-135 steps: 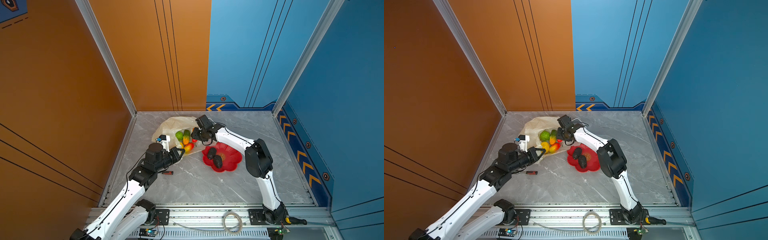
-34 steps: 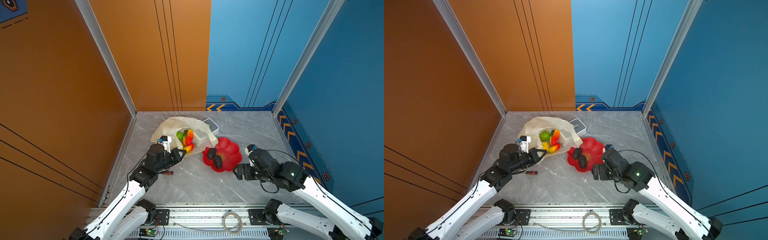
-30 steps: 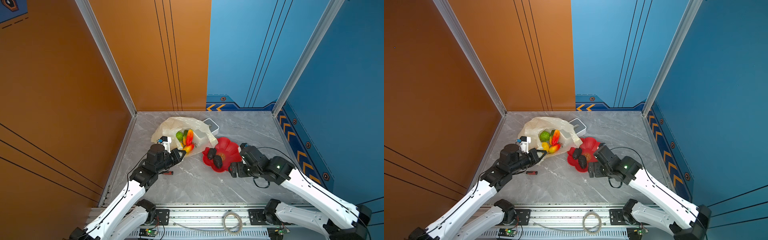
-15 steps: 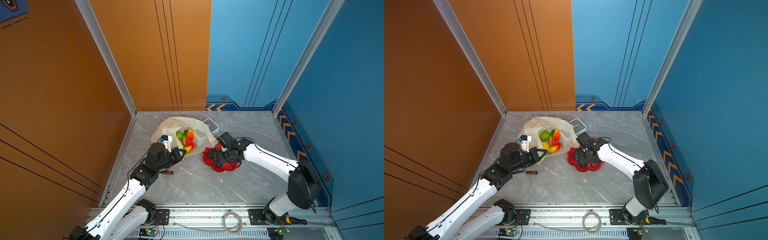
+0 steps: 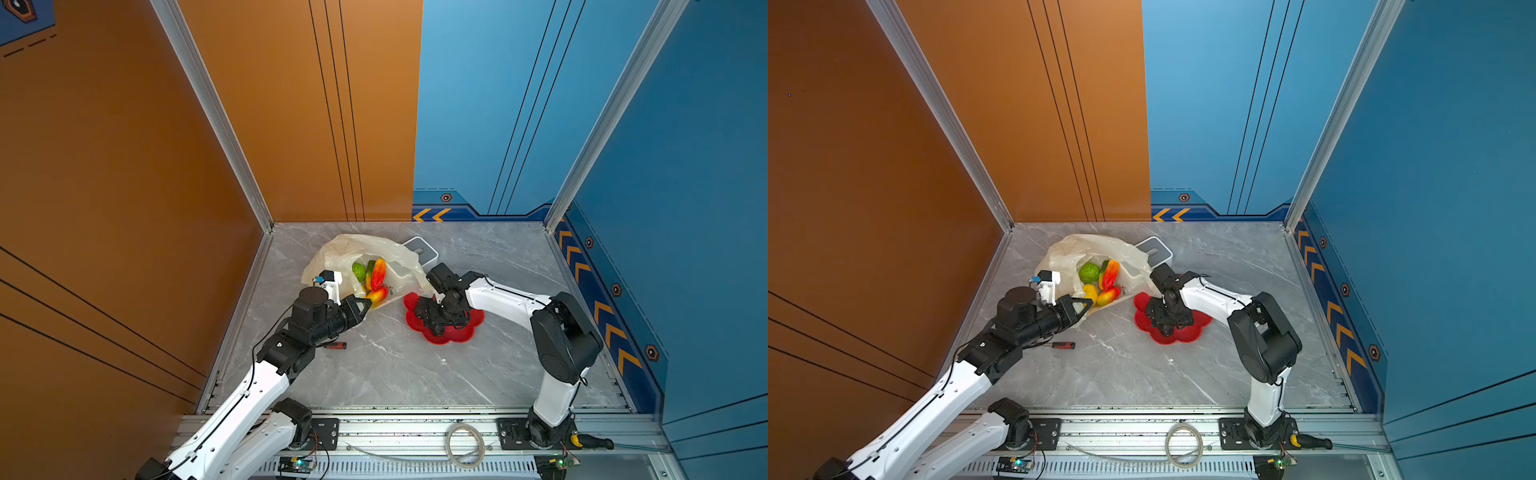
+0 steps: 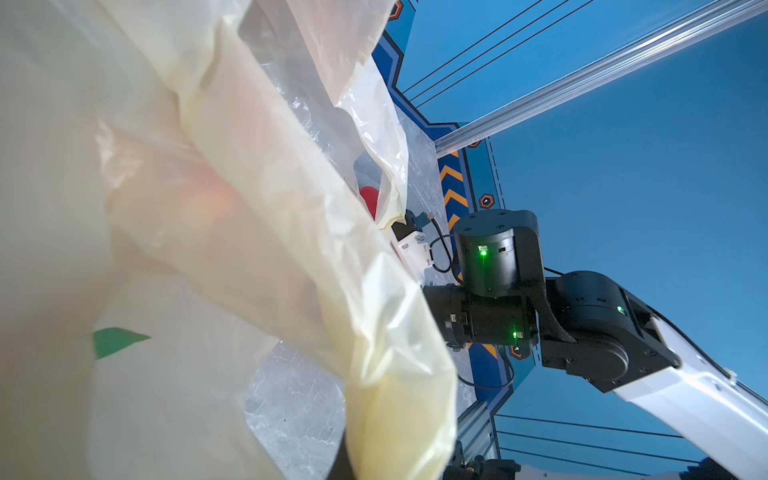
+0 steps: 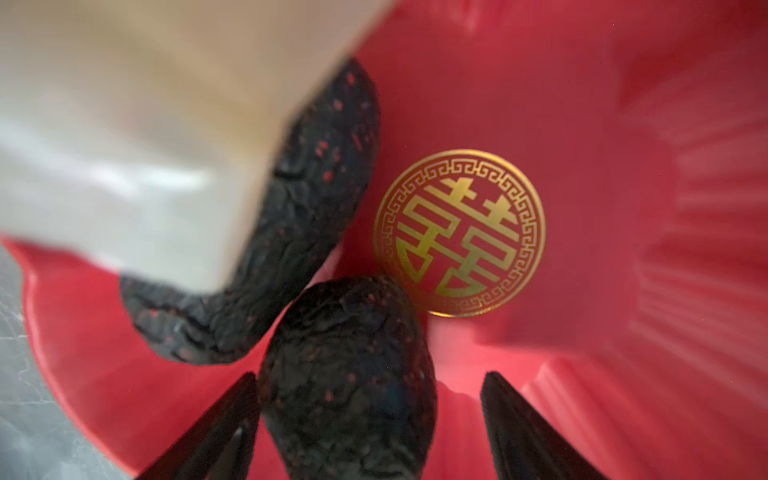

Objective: Place the fruits into the plastic bag
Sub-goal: 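Lower the right gripper onto a dark avocado in the bowl and close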

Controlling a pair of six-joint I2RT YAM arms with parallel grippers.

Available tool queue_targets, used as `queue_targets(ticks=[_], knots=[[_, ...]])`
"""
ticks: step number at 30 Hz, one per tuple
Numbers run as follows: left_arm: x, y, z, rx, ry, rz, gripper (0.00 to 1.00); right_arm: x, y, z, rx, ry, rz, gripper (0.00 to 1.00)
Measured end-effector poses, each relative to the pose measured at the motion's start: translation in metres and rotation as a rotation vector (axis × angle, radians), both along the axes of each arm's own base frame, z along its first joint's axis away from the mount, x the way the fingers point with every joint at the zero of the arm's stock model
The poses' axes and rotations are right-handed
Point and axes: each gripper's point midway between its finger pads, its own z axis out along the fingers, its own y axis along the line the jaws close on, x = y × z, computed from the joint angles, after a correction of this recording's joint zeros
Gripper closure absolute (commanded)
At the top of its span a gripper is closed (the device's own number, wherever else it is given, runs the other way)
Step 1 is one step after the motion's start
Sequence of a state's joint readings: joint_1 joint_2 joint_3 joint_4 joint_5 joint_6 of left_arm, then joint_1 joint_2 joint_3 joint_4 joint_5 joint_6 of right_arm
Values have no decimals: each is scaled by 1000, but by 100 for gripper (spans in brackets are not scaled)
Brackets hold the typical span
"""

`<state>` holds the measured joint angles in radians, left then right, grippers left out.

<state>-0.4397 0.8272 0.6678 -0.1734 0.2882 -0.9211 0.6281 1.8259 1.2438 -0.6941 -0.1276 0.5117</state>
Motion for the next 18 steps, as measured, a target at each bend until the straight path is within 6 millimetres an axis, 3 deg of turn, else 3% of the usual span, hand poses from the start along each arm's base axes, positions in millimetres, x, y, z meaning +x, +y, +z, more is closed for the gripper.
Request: queue_targets(ticks=[6, 18], knots=[[2, -4, -1, 5, 11, -8, 100, 1, 0, -3, -4, 3, -1, 27], [1, -11, -7, 13, 26, -31, 100, 5, -1, -6, -15, -19, -4, 48]])
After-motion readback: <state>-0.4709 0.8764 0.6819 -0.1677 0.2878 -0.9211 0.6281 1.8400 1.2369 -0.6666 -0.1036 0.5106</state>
